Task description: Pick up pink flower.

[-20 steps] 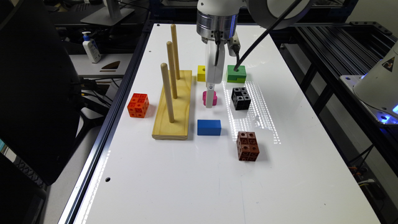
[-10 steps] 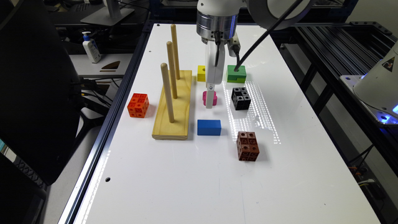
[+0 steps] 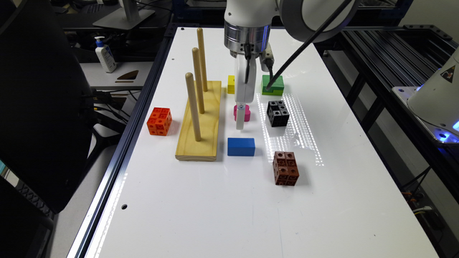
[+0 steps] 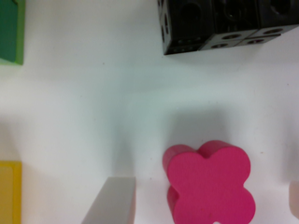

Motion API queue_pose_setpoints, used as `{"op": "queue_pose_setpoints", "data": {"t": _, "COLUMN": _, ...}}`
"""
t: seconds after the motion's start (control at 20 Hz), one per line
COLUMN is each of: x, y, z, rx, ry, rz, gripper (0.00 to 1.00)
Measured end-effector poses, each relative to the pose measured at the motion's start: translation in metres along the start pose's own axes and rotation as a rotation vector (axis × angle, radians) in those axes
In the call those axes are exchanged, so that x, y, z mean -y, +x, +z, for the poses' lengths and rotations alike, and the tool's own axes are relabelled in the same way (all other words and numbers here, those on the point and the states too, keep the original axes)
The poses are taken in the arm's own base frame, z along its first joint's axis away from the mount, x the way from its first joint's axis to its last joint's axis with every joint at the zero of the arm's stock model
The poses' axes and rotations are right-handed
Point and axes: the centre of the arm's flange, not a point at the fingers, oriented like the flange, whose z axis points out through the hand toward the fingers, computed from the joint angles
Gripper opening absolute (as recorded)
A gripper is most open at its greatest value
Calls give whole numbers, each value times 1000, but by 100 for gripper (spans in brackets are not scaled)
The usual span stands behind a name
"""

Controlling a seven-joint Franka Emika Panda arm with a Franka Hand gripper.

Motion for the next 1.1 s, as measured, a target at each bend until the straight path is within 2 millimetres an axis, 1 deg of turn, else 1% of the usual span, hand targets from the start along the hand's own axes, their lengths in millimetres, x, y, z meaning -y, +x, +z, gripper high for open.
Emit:
{"op": "queue_pose_setpoints", "data": {"t": 0.2, "x": 0, "y": 0, "z": 0, "rx": 1, "ry": -1, "rz": 0, "gripper": 100}}
{"op": "queue_pose_setpoints", "data": {"t": 0.4, "x": -1, "y": -1, "z": 6, "rx": 3, "ry": -3, "rz": 0, "gripper": 100}}
{"op": "queue_pose_setpoints", "data": {"t": 0.65, "x": 0, "y": -1, "z": 6, "rx": 2, "ry": -1, "rz": -1, "gripper": 100}}
{"op": "queue_pose_setpoints", "data": {"t": 0.7, "x": 0, "y": 0, "z": 6, "rx": 2, "ry": -1, "rz": 0, "gripper": 0}}
{"op": "queue_pose_setpoints", "data": {"t": 1.1, "x": 0, "y": 0, "z": 6, "rx": 1, "ry": -1, "rz": 0, "gripper": 0}}
